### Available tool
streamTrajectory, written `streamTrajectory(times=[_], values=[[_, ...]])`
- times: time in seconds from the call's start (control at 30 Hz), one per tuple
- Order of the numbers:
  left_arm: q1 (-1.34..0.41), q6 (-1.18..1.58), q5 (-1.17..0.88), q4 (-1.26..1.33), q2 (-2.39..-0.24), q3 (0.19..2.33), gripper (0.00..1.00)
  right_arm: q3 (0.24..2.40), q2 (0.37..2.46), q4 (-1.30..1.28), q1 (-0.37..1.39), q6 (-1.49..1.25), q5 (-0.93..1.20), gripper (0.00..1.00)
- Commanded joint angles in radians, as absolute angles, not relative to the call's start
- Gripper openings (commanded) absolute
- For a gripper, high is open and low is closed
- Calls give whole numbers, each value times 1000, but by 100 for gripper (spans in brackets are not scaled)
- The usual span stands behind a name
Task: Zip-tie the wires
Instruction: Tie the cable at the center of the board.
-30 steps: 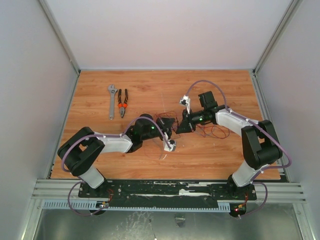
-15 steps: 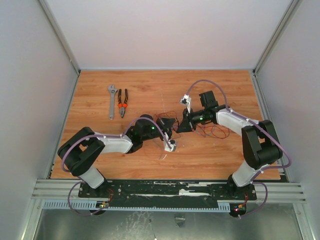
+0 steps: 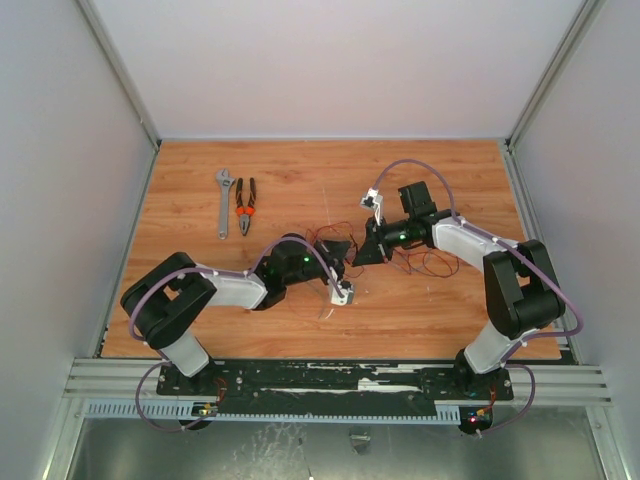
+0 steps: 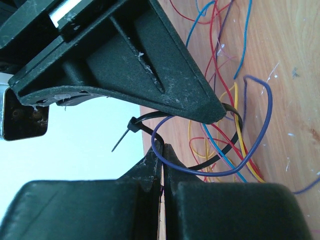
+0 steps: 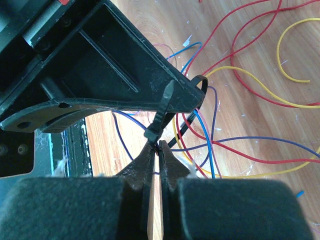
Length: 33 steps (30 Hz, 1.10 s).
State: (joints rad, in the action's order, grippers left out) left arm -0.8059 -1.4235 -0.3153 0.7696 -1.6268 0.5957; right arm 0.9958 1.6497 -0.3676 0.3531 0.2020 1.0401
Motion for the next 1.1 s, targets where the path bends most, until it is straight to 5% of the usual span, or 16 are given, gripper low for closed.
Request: streamTrajectory(times=[0.0,1.07], values=[[-822,-1357,-336,819,-1638,578,0,1007,1628,-323,341,184,1009,0],[-818,-1066,-306,1016,-1694,550,0,988,1597,-338,333,198,969,11]])
